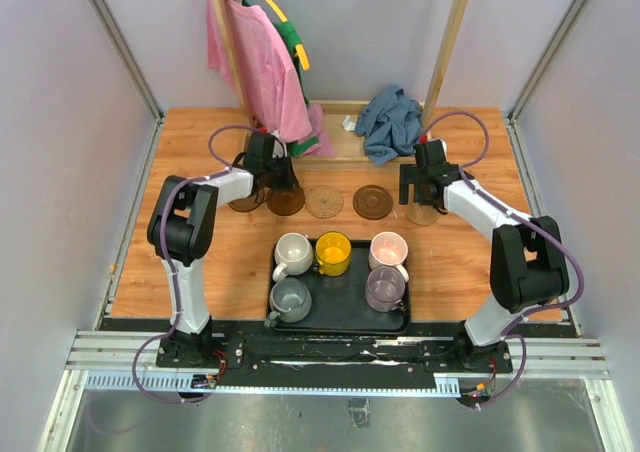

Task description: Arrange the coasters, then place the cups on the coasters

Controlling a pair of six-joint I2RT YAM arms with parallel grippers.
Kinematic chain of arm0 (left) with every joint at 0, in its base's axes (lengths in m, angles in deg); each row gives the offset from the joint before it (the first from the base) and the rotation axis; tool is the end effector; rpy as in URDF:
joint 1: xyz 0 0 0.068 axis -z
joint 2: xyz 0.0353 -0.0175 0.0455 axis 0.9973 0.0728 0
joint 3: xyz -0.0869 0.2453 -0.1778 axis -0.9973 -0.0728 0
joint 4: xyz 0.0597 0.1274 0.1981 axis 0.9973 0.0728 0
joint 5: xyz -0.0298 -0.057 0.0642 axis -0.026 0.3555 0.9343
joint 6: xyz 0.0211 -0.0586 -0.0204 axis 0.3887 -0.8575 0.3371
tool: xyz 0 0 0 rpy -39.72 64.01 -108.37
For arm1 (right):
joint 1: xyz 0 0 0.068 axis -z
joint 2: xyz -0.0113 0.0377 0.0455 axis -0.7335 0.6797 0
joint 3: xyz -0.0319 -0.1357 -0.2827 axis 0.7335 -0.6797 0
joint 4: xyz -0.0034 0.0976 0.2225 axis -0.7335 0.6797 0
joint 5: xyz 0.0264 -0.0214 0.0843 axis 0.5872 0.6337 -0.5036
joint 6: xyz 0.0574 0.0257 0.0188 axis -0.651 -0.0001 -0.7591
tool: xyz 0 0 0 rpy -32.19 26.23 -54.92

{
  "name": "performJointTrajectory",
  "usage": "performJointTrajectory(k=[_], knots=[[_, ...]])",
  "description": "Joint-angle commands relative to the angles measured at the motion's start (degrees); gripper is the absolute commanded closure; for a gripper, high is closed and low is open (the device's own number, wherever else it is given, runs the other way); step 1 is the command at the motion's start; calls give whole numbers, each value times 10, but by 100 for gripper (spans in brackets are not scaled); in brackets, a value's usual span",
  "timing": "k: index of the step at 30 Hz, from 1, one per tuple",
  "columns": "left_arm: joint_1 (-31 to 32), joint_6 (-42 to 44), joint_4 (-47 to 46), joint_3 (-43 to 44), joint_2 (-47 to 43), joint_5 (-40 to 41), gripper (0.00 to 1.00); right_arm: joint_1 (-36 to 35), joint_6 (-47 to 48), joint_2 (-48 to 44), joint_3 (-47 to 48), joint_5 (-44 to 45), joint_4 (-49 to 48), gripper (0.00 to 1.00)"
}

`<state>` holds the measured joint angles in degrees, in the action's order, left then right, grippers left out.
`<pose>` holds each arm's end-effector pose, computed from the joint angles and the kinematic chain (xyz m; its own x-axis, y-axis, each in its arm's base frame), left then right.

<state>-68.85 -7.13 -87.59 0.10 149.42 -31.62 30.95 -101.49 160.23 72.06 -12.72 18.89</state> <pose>0.4236 -0.1410 0.2052 -0.7294 -0.0818 -0.6792 0.2364 0.9015 -0.3624 0.3370 0.0835 0.2675 -0.7054 0.0530 -0.7068 0.0934 0.9955 -0.0186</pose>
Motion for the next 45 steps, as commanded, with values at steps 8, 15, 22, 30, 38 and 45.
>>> performJointTrajectory(k=[8,15,22,30,38,45], knots=[[28,2,49,-31,-36,11,87,10,-33,10,-38,-71,-11,25],[28,7,64,-50,-44,55,87,10,-37,43,-26,-74,-15,54],[28,11,76,-36,-19,66,87,22,-49,70,-10,-67,-14,84],[28,7,72,-24,4,33,87,57,-62,101,4,-87,-11,84],[32,-3,61,3,28,0,87,80,-71,120,16,-86,0,86],[42,-9,61,50,61,-12,87,99,-74,111,21,-71,6,87]])
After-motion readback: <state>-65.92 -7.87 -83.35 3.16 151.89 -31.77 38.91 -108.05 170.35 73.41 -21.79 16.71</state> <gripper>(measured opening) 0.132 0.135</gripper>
